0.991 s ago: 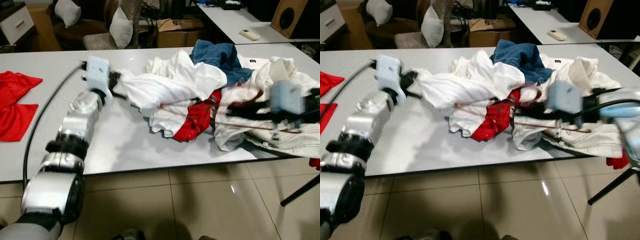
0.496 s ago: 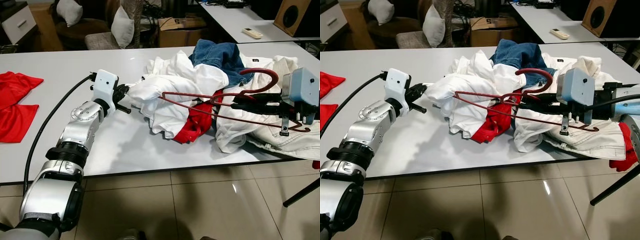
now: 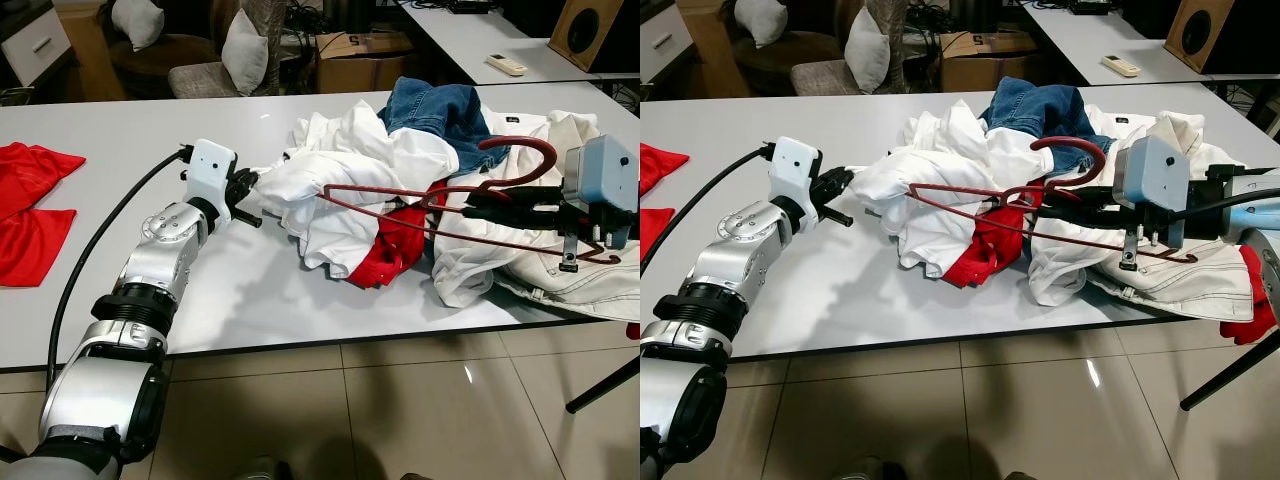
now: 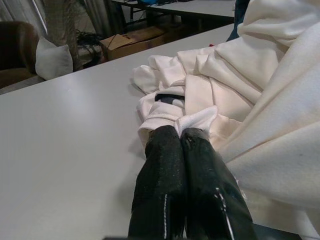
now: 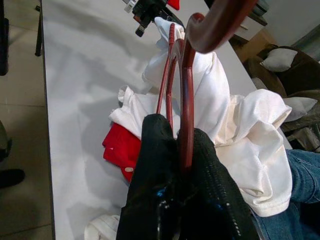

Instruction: Hang hanger

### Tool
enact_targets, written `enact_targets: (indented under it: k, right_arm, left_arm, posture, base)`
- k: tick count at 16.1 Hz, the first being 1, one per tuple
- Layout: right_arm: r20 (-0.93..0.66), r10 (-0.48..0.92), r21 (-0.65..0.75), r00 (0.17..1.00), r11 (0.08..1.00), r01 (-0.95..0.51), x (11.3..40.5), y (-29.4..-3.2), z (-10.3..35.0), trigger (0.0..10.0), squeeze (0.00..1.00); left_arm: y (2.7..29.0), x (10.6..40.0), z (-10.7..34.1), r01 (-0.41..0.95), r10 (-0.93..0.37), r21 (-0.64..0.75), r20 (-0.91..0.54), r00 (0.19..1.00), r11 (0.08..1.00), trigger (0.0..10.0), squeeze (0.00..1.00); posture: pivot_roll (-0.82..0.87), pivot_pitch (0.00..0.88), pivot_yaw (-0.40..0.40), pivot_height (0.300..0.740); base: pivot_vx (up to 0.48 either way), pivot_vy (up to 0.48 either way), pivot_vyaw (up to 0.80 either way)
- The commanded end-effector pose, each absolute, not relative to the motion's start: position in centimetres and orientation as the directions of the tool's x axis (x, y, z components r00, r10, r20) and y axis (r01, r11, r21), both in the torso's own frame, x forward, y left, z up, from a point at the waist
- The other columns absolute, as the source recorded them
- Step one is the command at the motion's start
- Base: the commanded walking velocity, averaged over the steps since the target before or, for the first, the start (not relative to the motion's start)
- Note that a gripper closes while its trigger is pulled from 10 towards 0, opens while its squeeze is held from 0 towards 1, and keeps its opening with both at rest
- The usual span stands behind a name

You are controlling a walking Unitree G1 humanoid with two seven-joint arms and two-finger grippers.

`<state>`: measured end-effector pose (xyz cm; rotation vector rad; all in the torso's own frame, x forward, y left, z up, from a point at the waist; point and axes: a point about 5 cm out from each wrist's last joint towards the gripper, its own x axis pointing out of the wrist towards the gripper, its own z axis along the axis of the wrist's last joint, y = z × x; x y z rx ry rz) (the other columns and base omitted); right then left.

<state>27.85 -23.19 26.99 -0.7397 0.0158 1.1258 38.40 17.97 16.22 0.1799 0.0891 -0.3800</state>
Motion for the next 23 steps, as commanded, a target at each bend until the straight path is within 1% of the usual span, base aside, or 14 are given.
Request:
enact_targets:
  k: [1, 2, 3, 7, 8, 10, 12, 13, 15, 16, 18, 20, 21, 23]
  right_arm:
    - [-0.317, 0.819, -0.536, 0.478, 0.261, -0.803, 26.9, -23.1, 28.3, 10.0, 0.0]
    - [-0.222, 0.721, -0.378, 0.657, 0.557, -0.739, 27.7, -22.5, 24.7, 10.0, 0.0]
    - [-0.223, 0.648, -0.304, 0.728, 0.664, -0.683, 28.3, -22.1, 22.6, 10.0, 0.0]
    - [-0.254, 0.622, -0.276, 0.741, 0.687, -0.672, 29.2, -21.8, 21.7, 10.0, 0.0]
    - [-0.293, 0.645, -0.246, 0.706, 0.662, -0.708, 28.8, -21.2, 21.2, 10.0, 0.0]
    - [-0.43, 0.78, -0.078, 0.455, 0.47, -0.879, 25.1, -20.0, 20.3, 10.0, 0.0]
    - [-0.56, 0.737, -0.078, 0.379, 0.408, -0.91, 24.0, -20.8, 19.5, 10.0, 0.0]
    - [-0.613, 0.667, -0.098, 0.422, 0.466, -0.879, 24.3, -21.9, 19.2, 10.0, 0.0]
    - [-0.627, 0.684, -0.067, 0.373, 0.431, -0.9, 23.6, -22.4, 19.9, 10.0, 0.0]
    - [-0.618, 0.691, -0.059, 0.375, 0.434, -0.899, 23.5, -22.4, 20.3, 10.0, 0.0]
    - [-0.548, 0.731, -0.059, 0.406, 0.451, -0.891, 23.0, -22.8, 22.2, 10.0, 0.0]
    - [-0.425, 0.816, -0.023, 0.391, 0.423, -0.906, 22.0, -22.8, 24.1, 10.0, 0.0]
    - [-0.344, 0.861, -0.002, 0.374, 0.397, -0.918, 21.2, -22.7, 25.0, 10.0, 0.0]
    - [-0.213, 0.872, -0.01, 0.442, 0.45, -0.893, 21.3, -22.9, 26.1, 10.0, 0.0]
  left_arm:
    - [18.0, 38.1, 16.2, 0.447, -0.428, 0.182, -0.133, 0.894, 0.876, 10.0, 1.0]
    - [19.6, 36.2, 17.9, 0.545, -0.541, 0.192, -0.077, 0.838, 0.816, 10.0, 1.0]
    - [20.1, 35.6, 19.2, 0.56, -0.567, 0.199, -0.026, 0.824, 0.804, 10.0, 1.0]
    - [19.9, 36.5, 21.1, 0.513, -0.533, 0.182, 0.089, 0.841, 0.839, 10.0, 1.0]
    - [19.9, 36.7, 22.0, 0.498, -0.521, 0.176, 0.124, 0.844, 0.849, 10.0, 1.0]
    - [19.4, 36.2, 23.2, 0.556, -0.579, 0.176, 0.139, 0.803, 0.812, 10.0, 1.0]
    - [18.9, 35.8, 22.7, 0.602, -0.626, 0.192, 0.105, 0.773, 0.775, 10.0, 1.0]
    - [18.3, 35.2, 21.8, 0.65, -0.672, 0.209, 0.056, 0.738, 0.731, 10.0, 1.0]
    - [17.9, 34.7, 20.5, 0.675, -0.691, 0.215, -0.002, 0.723, 0.706, 10.0, 1.0]
    - [17.9, 34.7, 20.3, 0.672, -0.687, 0.217, -0.009, 0.726, 0.708, 10.0, 1.0]
    - [18.9, 35.2, 19.9, 0.598, -0.61, 0.221, -0.018, 0.792, 0.77, 10.0, 0.99]
    - [20.0, 35.2, 19.6, 0.526, -0.534, 0.18, -0.003, 0.845, 0.831, 10.0, 0.23]
    - [20.5, 35.0, 19.2, 0.502, -0.508, 0.157, -0.003, 0.861, 0.85, 10.0, 0.0]
    - [21.0, 34.5, 18.5, 0.462, -0.466, 0.127, -0.002, 0.885, 0.878, 10.0, 0.0]
  posture:
    - [-0.16, 0.0, 0.085, 0.74]
    - [-0.15, 0.0, 0.103, 0.74]
    - [-0.16, 0.0, 0.105, 0.74]
    - [-0.17, 0.0, 0.118, 0.74]
    - [-0.17, 0.0, 0.124, 0.74]
    - [-0.17, 0.0, 0.13, 0.74]
    - [-0.17, 0.0, 0.13, 0.74]
    - [-0.18, 0.0, 0.13, 0.74]
    - [-0.18, 0.0, 0.131, 0.74]
    - [-0.18, 0.0, 0.131, 0.74]
    - [-0.18, 0.0, 0.135, 0.74]
    - [-0.18, 0.0, 0.137, 0.74]
    - [-0.18, 0.0, 0.141, 0.74]
    - [-0.19, 0.0, 0.146, 0.74]
  base:
    - [0.0, 0.0, 0.0]
    - [0.0, 0.0, 0.0]
    - [0.0, 0.0, 0.0]
    - [0.0, 0.0, 0.0]
    - [0.0, 0.0, 0.0]
    - [0.0, 0.0, 0.0]
    - [0.0, 0.0, 0.0]
    - [0.0, 0.0, 0.0]
    - [0.0, 0.0, 0.0]
    - [0.0, 0.0, 0.0]
    - [0.0, 0.0, 0.0]
    - [0.0, 0.0, 0.0]
    - [0.0, 0.0, 0.0]
    - [0.0, 0.0, 0.0]
